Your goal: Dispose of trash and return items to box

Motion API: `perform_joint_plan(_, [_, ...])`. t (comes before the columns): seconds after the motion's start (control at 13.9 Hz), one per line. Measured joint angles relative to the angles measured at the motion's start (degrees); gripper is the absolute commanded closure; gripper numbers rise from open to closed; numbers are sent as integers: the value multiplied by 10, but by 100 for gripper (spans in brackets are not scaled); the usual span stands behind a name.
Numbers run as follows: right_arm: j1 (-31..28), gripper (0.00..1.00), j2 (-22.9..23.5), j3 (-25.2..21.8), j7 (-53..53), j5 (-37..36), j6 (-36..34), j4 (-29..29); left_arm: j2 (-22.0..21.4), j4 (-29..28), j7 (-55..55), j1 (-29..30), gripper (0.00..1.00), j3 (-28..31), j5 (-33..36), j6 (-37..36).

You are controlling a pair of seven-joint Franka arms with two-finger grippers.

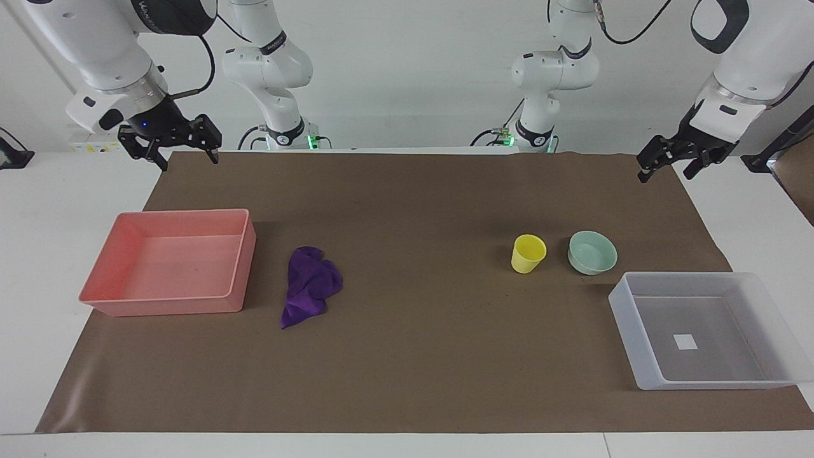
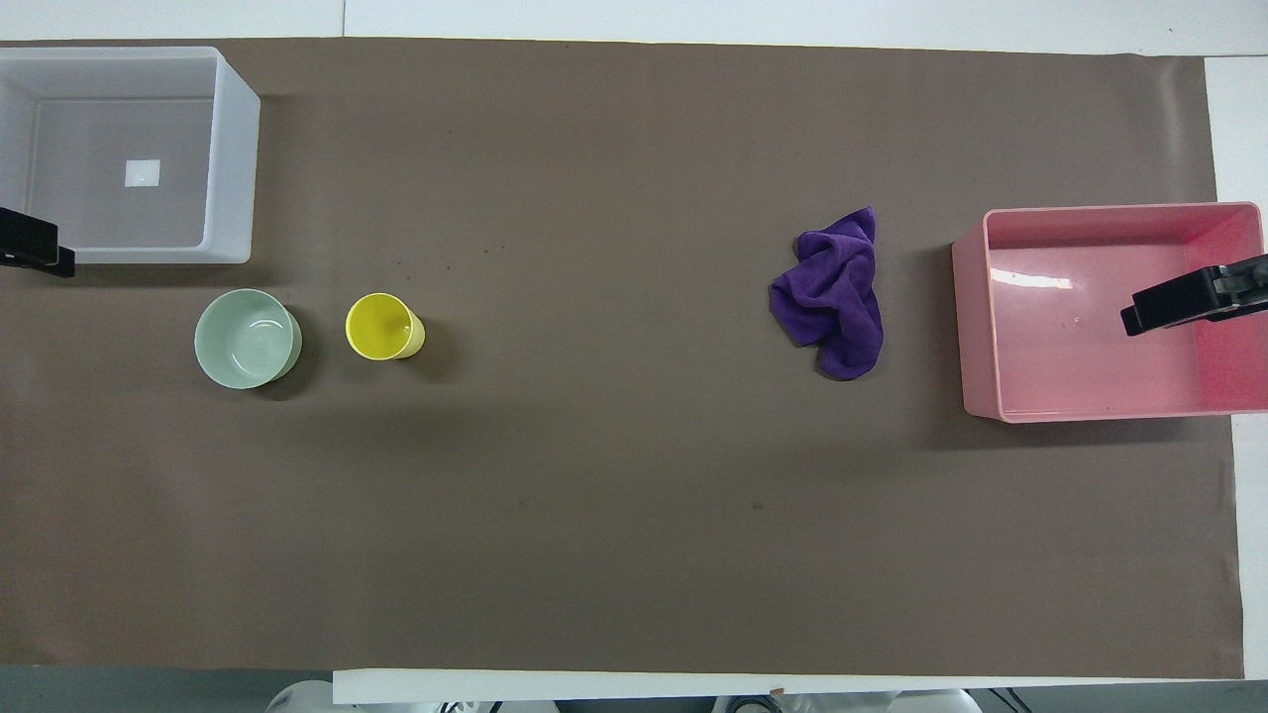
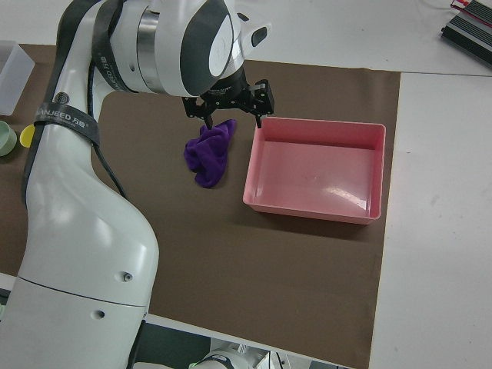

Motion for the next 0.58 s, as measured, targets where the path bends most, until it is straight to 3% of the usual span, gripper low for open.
perform_joint_plan(0.36, [-1,0,0,0,0,0,7,-2,0,0,8,0,0,-2,0,-5])
perform_joint_plan(0.58, [5,0,0,3,0,0,52,-24,0,0,9,0,0,-2,0,-6])
